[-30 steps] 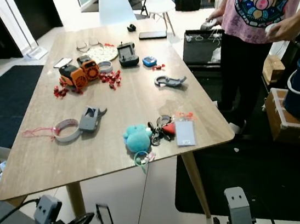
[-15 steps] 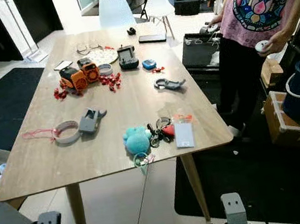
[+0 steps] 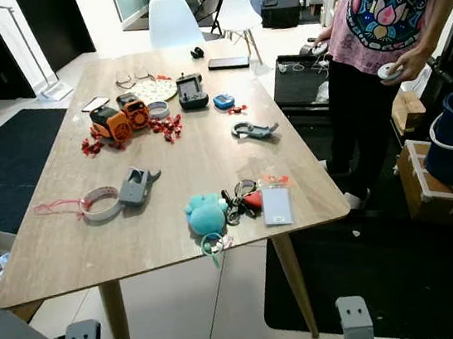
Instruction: Hang keys on a hook
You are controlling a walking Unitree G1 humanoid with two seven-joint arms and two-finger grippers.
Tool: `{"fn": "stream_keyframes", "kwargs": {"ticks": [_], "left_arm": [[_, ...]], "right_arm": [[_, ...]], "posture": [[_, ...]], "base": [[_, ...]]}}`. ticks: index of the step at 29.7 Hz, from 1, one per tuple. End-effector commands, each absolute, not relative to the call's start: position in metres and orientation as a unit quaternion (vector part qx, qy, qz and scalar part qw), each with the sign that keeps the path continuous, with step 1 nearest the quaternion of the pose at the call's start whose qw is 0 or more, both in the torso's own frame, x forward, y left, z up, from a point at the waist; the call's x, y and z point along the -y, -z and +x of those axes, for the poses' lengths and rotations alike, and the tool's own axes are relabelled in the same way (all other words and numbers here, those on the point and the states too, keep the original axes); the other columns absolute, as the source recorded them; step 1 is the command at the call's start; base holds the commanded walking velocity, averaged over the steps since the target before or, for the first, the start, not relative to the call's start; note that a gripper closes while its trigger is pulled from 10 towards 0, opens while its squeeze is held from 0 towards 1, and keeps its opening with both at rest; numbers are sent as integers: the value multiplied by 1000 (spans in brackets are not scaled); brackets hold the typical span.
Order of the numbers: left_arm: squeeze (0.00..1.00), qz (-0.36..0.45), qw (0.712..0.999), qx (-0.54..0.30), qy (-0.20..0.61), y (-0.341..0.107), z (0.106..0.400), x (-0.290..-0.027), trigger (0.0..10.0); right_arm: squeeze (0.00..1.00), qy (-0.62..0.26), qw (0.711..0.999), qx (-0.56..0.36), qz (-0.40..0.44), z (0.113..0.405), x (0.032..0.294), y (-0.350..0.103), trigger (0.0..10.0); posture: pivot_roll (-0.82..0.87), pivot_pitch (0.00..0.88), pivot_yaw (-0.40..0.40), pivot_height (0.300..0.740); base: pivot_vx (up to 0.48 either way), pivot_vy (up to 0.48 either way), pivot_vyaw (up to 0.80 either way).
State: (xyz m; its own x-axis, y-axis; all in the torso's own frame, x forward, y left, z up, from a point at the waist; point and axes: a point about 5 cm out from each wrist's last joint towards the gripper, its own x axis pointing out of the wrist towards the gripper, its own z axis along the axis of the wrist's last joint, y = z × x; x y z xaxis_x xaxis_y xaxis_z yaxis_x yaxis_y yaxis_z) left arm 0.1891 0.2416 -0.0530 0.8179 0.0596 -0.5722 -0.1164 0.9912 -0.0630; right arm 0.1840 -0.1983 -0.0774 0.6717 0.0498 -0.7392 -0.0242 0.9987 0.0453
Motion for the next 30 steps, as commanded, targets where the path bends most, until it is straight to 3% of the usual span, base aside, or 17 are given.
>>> {"fn": "stream_keyframes", "kwargs": {"ticks": [1,5,30], "left_arm": [[0,-63,949,-305,-45,58,187,-232,10000],[0,-97,949,-289,-85,57,189,-234,10000],[0,-128,945,-290,-81,61,183,-229,10000]], "right_arm": [[0,-26,911,-411,4,180,198,80,10000],[0,-28,911,-412,-2,180,196,80,10000],[0,-40,909,-414,-14,185,191,79,10000]], "posture": [[39,44,1,740],[39,43,-2,740],[46,43,-8,740]], "base": [[0,0,450],[0,0,800],[0,0,800]]}}
